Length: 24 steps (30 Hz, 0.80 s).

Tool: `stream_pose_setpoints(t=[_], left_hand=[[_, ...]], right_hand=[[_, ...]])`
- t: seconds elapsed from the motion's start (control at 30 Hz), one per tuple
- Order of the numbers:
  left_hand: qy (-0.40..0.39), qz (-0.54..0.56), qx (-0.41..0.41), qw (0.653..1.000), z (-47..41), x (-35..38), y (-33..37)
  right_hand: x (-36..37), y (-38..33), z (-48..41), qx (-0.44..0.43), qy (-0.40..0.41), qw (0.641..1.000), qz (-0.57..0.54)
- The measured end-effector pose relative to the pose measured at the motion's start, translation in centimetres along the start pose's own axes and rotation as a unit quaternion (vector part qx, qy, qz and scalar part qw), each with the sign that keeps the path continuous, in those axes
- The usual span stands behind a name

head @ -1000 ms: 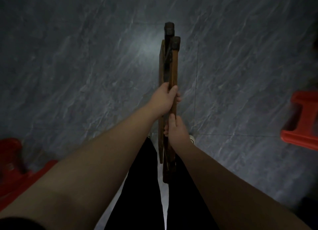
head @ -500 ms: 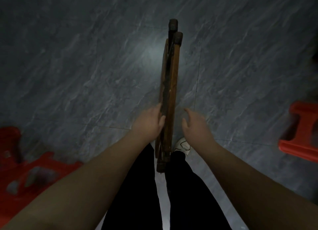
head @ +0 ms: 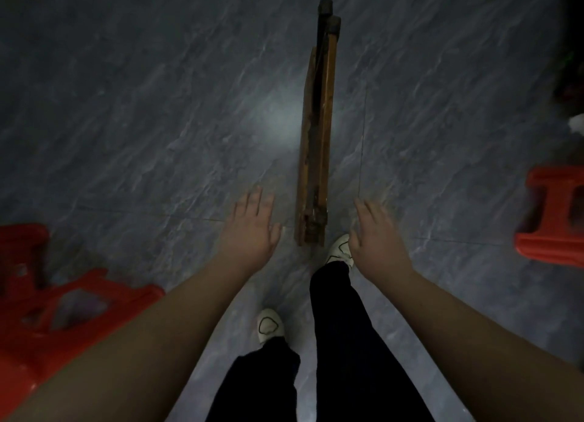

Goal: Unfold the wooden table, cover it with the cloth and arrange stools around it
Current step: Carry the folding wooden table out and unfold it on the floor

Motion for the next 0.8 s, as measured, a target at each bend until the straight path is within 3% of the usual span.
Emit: stream_pose_setpoints(t=[0.27, 0.47, 0.8], left_hand=[[0.047, -0.002, 0.049, 0.998, 9.5, -1.2, -1.4], [0.047, -0.002, 0.037, 0.998, 12.2, 0.4, -0.7], [0.06, 0.05, 0.051, 0.996, 5.1, 19.8, -1.8]], right_hand=[[-0.7, -2.4, 10.8, 0.011, 0.075, 0.997, -0.01], [-0.4, -1.6, 13.1, 0.014, 0.098, 0.995, -0.02], [18.0, 6.1, 7.0, 0.016, 0.1, 0.986, -0.13]])
Point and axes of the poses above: each hand's wrist, its own z-axis away from the middle knuckle, its own x-axis out of the palm, y = z × x, the point moved 1 cm from there along -z, towards the middle knuckle, and after that the axes turned 11 degrees about y, right-handed, at the moved point
